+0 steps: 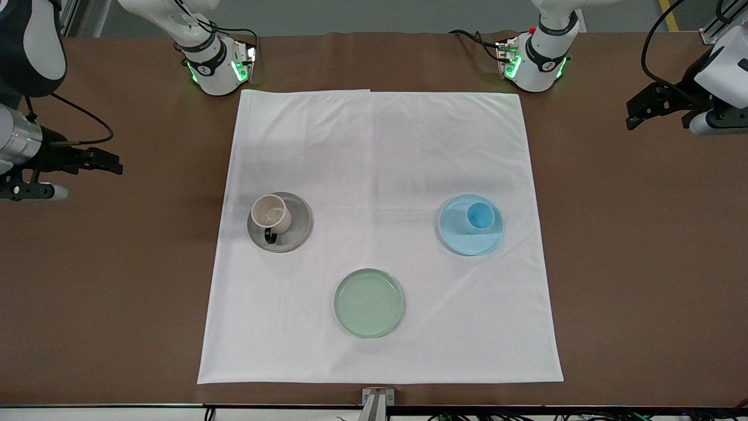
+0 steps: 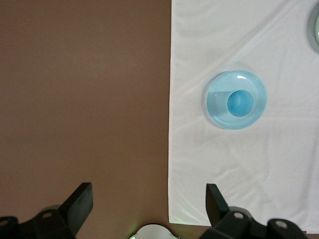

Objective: Place blue cup in blue plate and white mug in gray plate

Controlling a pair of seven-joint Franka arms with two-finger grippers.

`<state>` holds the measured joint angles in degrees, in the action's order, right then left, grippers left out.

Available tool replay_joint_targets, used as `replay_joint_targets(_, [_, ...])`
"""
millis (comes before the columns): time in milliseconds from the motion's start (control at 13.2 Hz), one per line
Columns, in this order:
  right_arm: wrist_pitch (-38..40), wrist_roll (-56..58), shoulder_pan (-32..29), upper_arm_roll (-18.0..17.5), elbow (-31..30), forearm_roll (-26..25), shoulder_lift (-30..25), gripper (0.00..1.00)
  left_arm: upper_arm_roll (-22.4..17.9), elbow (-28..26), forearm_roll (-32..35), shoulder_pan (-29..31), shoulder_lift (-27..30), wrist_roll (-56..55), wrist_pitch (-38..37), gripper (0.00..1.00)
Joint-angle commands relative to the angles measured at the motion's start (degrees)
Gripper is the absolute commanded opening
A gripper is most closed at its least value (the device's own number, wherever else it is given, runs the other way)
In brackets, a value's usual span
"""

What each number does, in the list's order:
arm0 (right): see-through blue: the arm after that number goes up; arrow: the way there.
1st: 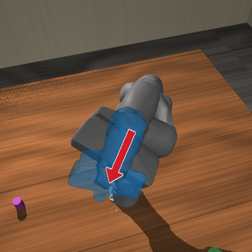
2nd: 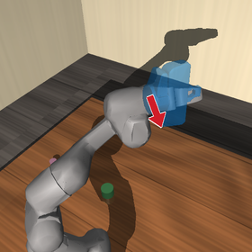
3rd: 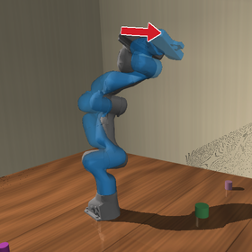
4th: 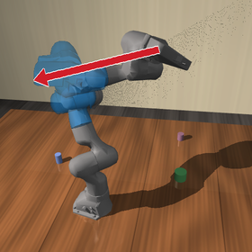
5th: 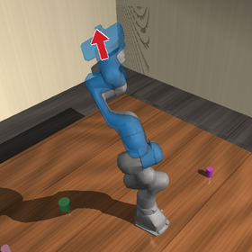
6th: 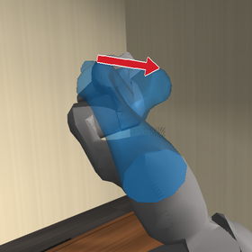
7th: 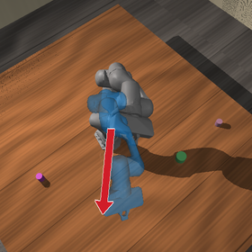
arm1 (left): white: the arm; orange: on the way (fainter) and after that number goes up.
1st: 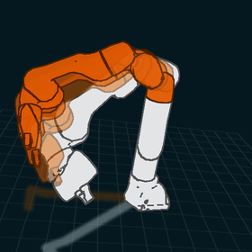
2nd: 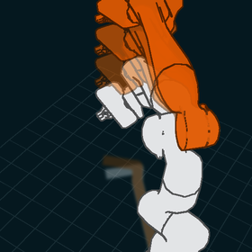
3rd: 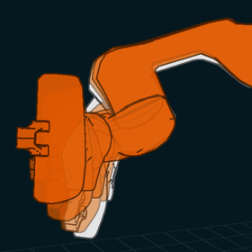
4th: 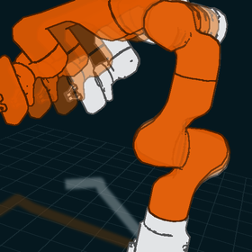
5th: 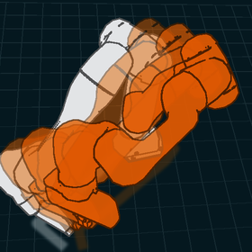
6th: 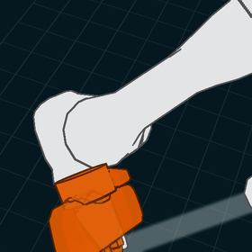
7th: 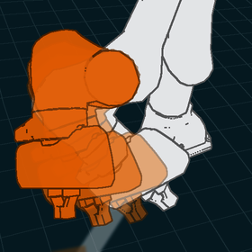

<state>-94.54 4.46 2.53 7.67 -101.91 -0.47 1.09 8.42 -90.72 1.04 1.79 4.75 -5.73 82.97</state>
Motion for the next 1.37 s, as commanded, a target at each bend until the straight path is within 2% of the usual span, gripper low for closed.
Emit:
replay_joint_targets(0, [-1.09, 0.99, -1.13, -1.16, 2.66, -1.28, -0.92, 1.0, 0.9, -1.3, -0.86, 1.11, 1.4, -0.16, 1.22, 1.0])
replay_joint_targets(228, [-0.3, 0.72, -1.3, -1.25, 11.08, -1.02, 0.22, 1.0, 1.07, -1.3, -0.78, 1.55, 1.31, -0.16, 1.66, 1.0])
replay_joint_targets(608, [0.4, 0.55, -1.22, -1.25, 17.26, -0.5, 0.4, 1.0, 0.98, -1.48, -0.16, 1.11, 0.7, -0.07, 2.63, 1.0])
replay_joint_targets(1291, [0.32, 0.55, -0.86, -1.43, 17.62, -0.32, 0.4, 1.0, 0.9, -0.86, -0.25, 1.2, -0.18, 0.02, 4.65, 1.0])
